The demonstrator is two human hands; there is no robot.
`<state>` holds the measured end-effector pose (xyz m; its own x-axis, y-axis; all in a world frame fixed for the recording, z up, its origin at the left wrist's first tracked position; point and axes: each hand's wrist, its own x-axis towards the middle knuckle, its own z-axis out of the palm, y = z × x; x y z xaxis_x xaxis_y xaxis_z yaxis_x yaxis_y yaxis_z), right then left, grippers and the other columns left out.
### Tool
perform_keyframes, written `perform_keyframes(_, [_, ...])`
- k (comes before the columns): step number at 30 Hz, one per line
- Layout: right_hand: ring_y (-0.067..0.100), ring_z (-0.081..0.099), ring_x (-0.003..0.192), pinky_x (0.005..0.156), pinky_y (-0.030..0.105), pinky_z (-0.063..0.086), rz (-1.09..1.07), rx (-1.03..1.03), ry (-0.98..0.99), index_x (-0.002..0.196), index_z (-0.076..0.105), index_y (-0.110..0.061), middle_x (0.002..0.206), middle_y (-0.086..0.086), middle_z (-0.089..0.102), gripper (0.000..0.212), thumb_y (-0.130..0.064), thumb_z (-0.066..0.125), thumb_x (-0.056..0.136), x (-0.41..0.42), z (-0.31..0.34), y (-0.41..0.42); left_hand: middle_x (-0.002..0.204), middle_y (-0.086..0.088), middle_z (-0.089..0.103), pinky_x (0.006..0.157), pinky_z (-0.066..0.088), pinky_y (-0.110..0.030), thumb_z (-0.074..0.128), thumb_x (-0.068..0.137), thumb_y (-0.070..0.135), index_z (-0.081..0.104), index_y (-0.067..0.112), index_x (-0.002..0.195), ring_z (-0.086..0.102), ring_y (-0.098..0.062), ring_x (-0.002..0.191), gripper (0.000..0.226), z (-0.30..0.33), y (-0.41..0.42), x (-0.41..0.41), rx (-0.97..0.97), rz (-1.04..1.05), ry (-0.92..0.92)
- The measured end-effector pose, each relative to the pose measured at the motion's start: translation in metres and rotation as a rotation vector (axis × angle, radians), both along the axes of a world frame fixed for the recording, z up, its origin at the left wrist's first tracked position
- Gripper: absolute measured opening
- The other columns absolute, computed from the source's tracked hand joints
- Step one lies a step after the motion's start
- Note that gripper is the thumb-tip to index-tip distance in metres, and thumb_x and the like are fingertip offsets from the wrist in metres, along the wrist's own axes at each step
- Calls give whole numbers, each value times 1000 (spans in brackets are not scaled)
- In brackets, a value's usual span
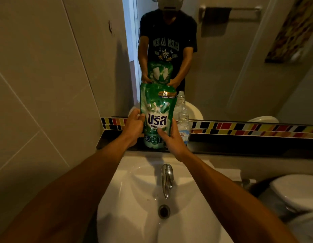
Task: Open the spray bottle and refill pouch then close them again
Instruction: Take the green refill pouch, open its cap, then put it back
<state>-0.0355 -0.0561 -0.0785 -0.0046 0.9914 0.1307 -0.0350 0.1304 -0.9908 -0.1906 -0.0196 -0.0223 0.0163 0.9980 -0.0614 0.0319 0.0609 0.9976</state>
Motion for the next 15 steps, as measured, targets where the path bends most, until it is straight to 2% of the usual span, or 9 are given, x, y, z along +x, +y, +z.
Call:
perform_keyframes(4, [14, 60, 130, 108, 48, 53, 9, -24, 20, 155, 31, -35, 144, -5, 61, 69, -21, 68, 100, 8, 0, -8, 111, -5, 67, 78, 57, -54, 39, 102, 22, 52, 23, 113, 67, -28, 99, 17, 6, 0, 7, -67, -42, 80])
perform_keyframes(5, [14, 61, 130, 108, 48, 53, 12, -26, 33, 154, 32, -38, 144, -4, 61, 68, -21, 68, 100, 10, 1, -10, 109, -6, 67, 77, 57, -53, 40, 102, 22, 52, 23, 115, 66, -28, 97, 18, 9, 1, 8, -77, -53, 104])
perform_keyframes(7, [16, 61, 129, 107, 49, 54, 17, -29, 71, 144, 38, -49, 143, -3, 61, 63, -19, 69, 99, 12, 2, -13, 104, -6, 65, 67, 54, -41, 41, 103, 22, 54, 20, 114, 63, -22, 88, 17, 13, 3, 10, -56, -56, 183])
perform_keyframes(9, [17, 63, 127, 105, 49, 55, 25, -36, 114, 132, 42, -58, 140, -4, 63, 62, -15, 70, 98, 13, 4, -16, 95, -3, 63, 58, 48, -27, 42, 104, 17, 56, 18, 108, 60, -17, 81, 15, 18, 4, 12, 20, -52, 226])
perform_keyframes(11, [16, 64, 125, 103, 46, 57, 29, -41, 134, 128, 42, -62, 137, -6, 63, 66, -11, 70, 98, 15, 3, -17, 87, 0, 62, 50, 48, -20, 45, 103, 11, 57, 17, 107, 60, -14, 74, 15, 19, 6, 13, 82, -65, 227])
perform_keyframes(13, [13, 65, 121, 95, 41, 60, 45, -54, 146, 127, 39, -65, 134, -8, 64, 68, -11, 70, 97, 18, 2, -19, 89, -3, 60, 48, 46, -23, 46, 102, 11, 55, 23, 103, 58, -17, 72, 15, 21, 6, 13, 107, -80, 251])
perform_keyframes(15, [8, 65, 115, 84, 35, 61, 58, -68, 141, 128, 36, -66, 131, -12, 63, 70, -12, 69, 98, 20, 1, -20, 101, -9, 59, 52, 47, -28, 48, 101, 13, 53, 32, 104, 61, -23, 82, 20, 21, 7, 13, 116, -82, 280])
